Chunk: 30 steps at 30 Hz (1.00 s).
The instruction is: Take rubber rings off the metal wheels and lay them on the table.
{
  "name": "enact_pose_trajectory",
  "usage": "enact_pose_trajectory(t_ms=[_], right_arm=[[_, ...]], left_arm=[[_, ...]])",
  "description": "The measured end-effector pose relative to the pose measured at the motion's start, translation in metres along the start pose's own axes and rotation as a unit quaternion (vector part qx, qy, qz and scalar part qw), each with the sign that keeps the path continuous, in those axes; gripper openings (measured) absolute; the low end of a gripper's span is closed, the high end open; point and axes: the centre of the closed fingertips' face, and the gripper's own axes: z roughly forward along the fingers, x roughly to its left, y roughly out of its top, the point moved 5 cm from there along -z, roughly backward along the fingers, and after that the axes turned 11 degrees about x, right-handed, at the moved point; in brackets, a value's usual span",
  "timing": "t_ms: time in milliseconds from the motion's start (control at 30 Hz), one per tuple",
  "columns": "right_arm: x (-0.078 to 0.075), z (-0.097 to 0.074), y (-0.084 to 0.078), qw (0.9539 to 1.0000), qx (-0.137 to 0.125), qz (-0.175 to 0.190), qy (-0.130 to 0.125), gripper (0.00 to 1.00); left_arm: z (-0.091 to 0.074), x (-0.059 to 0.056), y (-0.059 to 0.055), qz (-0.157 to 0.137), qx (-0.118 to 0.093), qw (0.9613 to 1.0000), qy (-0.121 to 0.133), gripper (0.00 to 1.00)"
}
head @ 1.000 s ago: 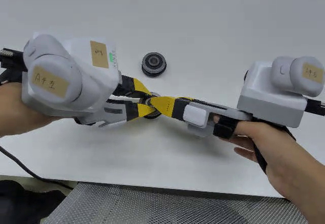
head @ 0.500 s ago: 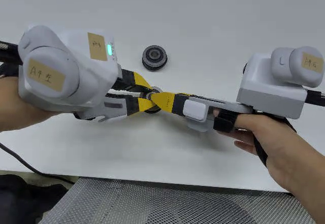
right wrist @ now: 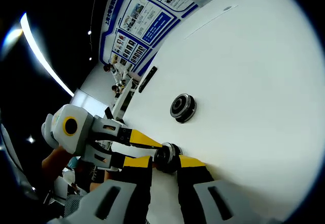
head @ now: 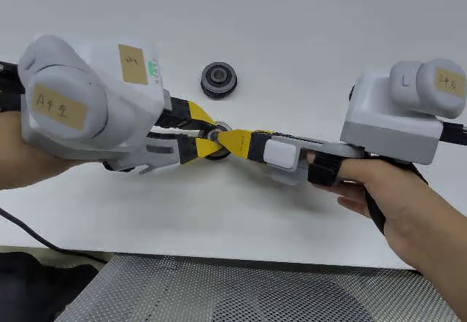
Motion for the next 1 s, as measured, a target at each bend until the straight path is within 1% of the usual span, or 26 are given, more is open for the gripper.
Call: enact_pose_trajectory(t_ms=[33,67,100,367,467,633,700,833,867,1000], right_arm=[[-0.0003,0.0012,-0.0013,1.0,0.005,0.001,0.001,0.2],[0.0008,0.0025,-0.0042,0.9999,0.016,0.002,0.006,0.2],[0.0004,0.0013,-0.0016,1.0,0.005,-0.004,0.002,0.2],[0.0009,-0.0002,-0.0013,1.0,0.004,-0.003,0.0,0.2],[0.0003,-0.0033,0.0008,1.0,-0.002,0.0,0.002,0.16],[-0.0011,-0.0022,0.0002,1.0,0.0,-0.002,-0.002,0.13],[-0.0033,-0.0018,0.0001,1.0,0.0,0.006,-0.006,0.11],[-0.0082,-0.0018,-0.0003,0.9996,0.002,0.025,-0.015,0.03],[-0.0079,-0.0015,-0.0003,0.9996,0.001,0.026,-0.012,0.03],[-0.0074,-0.0024,-0.0009,0.9992,0.0,0.037,-0.013,0.02]], left_arm=[[0.0,0.0001,0.0001,0.001,0.0,1.0,0.0,0.12],[0.0,0.0001,0.0001,0.001,0.001,1.0,0.0,0.12],[-0.0002,0.0001,0.0,0.001,0.001,1.0,0.0,0.12],[-0.0004,0.0,-0.0002,0.0,0.0,1.0,0.001,0.12],[-0.0005,0.0,-0.0001,-0.001,0.0,1.0,0.001,0.12],[0.0002,0.0004,-0.0008,0.0,0.0,1.0,0.001,0.12],[0.0001,0.0002,-0.0006,-0.001,0.0,1.0,0.001,0.12],[0.0004,0.0003,-0.0001,-0.001,0.0,1.0,0.002,0.12],[0.0003,0.0001,0.0,-0.001,0.001,1.0,0.002,0.12],[0.0004,-0.0002,0.0002,-0.002,0.0,1.0,0.002,0.12]])
